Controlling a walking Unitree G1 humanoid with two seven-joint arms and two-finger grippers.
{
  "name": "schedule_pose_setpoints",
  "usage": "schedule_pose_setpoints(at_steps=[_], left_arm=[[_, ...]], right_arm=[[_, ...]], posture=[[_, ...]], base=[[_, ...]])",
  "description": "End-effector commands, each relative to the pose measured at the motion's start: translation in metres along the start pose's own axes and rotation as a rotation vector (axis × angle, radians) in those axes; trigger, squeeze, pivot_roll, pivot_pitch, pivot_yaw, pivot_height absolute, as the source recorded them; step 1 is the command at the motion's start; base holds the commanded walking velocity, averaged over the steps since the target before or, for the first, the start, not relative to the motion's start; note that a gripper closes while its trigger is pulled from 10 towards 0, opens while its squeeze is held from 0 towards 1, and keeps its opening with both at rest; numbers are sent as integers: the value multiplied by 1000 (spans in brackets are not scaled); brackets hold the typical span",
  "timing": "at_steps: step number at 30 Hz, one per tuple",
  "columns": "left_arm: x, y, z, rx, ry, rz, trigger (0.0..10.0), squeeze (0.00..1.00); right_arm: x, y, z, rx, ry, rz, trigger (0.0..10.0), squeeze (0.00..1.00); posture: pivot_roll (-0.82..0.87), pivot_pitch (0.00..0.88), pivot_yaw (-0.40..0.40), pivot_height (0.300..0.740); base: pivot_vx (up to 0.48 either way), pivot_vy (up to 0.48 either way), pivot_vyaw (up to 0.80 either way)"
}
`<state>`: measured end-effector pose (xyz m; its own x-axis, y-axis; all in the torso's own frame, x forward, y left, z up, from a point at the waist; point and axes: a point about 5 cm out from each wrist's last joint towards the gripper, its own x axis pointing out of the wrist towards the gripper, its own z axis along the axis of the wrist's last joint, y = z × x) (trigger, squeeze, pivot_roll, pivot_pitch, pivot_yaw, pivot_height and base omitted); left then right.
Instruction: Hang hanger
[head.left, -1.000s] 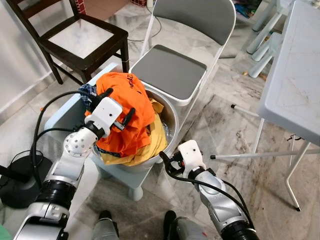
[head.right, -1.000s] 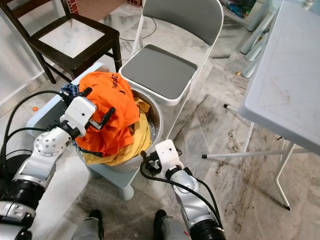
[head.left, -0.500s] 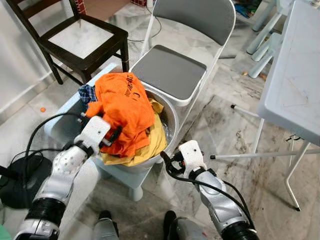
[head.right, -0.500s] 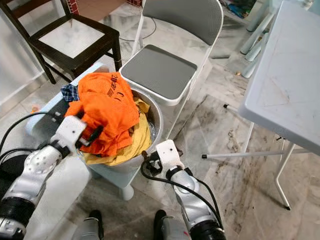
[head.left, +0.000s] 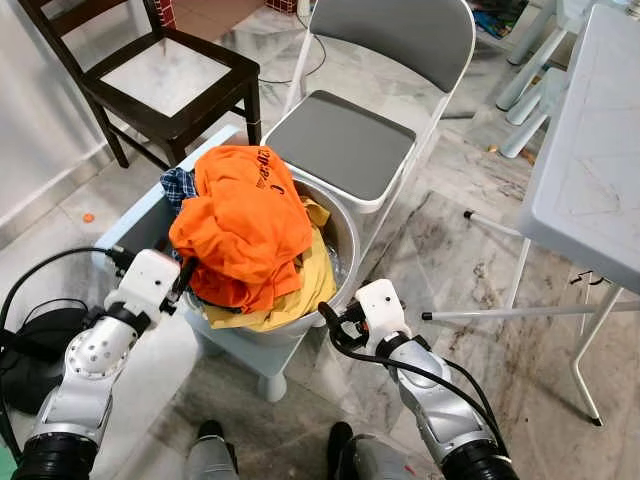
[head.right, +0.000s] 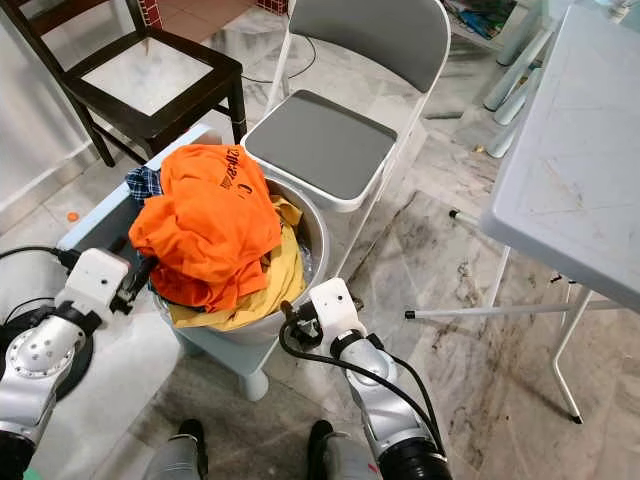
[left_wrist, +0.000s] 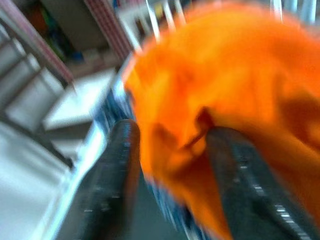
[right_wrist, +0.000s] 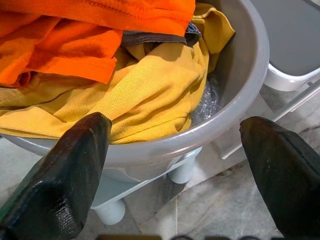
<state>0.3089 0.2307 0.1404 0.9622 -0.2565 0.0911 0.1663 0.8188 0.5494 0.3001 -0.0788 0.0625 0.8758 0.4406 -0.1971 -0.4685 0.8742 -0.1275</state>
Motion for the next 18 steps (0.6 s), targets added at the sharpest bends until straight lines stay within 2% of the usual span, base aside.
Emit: schedule_pose_setpoints(at_steps=[1,2,5,8,15,16,18], left_arm=[[3,-2,10,21,-54,-6,0,0],[9,-2,22,42,-107,-2,0,0],[15,-2,36,69,-163,-8,0,0],[24,-7,53,105,-210,-72,0,0],[40,-18,69,130,-220,-266,0,0],[40,-18,69,130,-220,-266,0,0],[42,-23,64,144,-189,-357,0,0]], right_arm=[[-3,-1,-7,0,28,-6,10000,0],[-3,-2,-7,-1,27,-10,10000,0],[-4,-3,-8,-1,27,-15,10000,0],[-5,-4,-9,-1,28,-21,10000,0],[-4,-3,-8,-2,25,-18,10000,0],[-4,-3,-8,-2,25,-18,10000,0],[-3,-3,-7,-3,24,-18,10000,0]], posture=[[201,301,-132,740],[199,300,-130,740],[191,296,-126,740],[190,296,-125,740],[194,293,-124,740],[194,293,-124,740],[195,293,-123,740]], base=[[0,0,0],[0,0,0],[0,0,0],[0,0,0],[0,0,0],[0,0,0],[0,0,0]])
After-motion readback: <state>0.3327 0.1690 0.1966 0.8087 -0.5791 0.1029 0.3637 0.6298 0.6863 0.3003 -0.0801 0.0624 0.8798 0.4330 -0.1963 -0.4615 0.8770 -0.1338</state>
